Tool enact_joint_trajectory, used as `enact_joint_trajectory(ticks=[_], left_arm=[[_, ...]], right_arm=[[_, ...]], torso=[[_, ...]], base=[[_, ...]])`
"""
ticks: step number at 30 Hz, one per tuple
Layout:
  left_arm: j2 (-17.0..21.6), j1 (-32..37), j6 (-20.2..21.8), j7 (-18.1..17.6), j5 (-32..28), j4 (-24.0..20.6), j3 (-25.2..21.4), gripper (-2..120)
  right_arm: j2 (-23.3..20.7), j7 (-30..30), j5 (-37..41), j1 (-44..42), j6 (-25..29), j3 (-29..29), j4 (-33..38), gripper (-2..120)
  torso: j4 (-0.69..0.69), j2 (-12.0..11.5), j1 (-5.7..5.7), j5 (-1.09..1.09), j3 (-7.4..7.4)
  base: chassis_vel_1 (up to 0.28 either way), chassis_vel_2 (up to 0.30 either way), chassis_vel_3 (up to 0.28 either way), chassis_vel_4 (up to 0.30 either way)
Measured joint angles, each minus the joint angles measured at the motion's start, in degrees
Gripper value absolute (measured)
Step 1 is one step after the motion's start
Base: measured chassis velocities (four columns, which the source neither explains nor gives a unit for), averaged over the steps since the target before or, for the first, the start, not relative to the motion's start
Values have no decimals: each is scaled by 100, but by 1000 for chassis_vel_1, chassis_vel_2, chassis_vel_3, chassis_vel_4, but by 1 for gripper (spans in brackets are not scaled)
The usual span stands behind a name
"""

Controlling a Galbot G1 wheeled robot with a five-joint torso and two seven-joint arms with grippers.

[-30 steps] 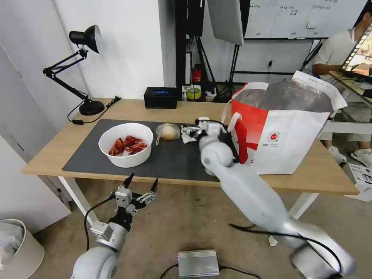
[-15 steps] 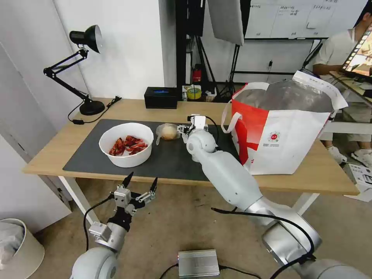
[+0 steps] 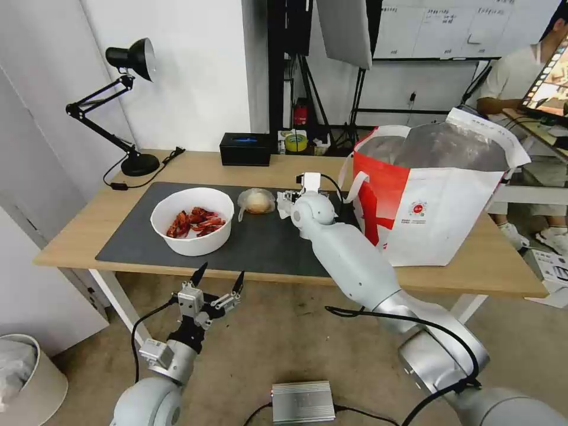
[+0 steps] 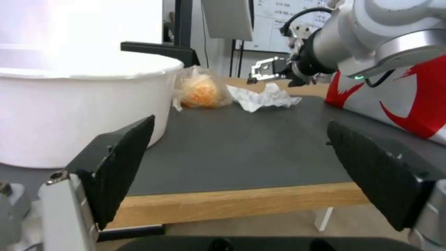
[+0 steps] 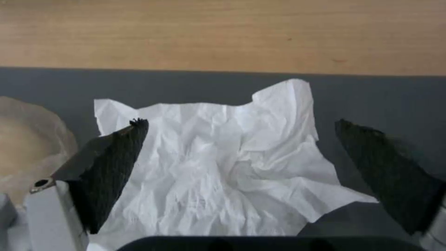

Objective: Pick up the trash from the table and place it into the takeout bag.

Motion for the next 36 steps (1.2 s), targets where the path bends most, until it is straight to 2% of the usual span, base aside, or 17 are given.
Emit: enact_joint_trajectory(ticks=[31, 36], left_arm=[[-147, 114, 5, -10, 135, -132, 85, 100], [-147, 114, 5, -13, 136, -140, 71, 100]], right_arm=[[-44, -400, 192, 20, -290, -22, -242, 100], [-30, -403, 205, 18, -290, -27, -206, 84]], torso=[[0, 0, 0, 0, 0], [0, 0, 0, 0, 0]], base=[[0, 0, 0, 0], [0, 0, 0, 0]])
